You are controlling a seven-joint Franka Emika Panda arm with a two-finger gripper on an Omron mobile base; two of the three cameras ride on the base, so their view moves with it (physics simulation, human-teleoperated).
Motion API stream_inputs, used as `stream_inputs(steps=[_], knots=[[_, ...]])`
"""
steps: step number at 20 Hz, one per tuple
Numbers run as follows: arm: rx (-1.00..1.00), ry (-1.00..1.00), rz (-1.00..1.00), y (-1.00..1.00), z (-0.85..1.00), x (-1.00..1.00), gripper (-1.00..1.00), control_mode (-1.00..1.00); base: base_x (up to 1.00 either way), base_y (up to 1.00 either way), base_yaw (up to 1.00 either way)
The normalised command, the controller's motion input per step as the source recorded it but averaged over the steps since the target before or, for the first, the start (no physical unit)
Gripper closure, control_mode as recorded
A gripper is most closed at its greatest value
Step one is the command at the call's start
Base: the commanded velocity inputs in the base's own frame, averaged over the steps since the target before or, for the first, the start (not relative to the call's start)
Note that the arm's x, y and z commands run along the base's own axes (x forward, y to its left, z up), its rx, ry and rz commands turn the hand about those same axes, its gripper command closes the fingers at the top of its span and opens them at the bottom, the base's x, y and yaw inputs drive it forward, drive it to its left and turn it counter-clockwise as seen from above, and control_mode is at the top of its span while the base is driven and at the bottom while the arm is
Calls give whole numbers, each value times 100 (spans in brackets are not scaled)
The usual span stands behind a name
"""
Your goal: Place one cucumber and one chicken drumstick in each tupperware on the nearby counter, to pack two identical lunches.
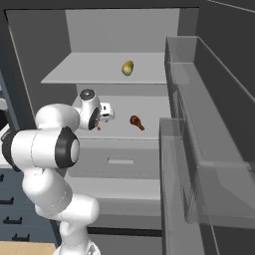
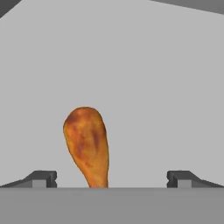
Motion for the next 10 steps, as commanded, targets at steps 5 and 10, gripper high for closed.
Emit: stream_inputs(steps=[5, 10], knots=[[0, 0, 0, 9, -19, 3, -100, -100, 0, 0, 0], [0, 3, 1, 24, -7, 15, -100, -100, 0, 0, 0]])
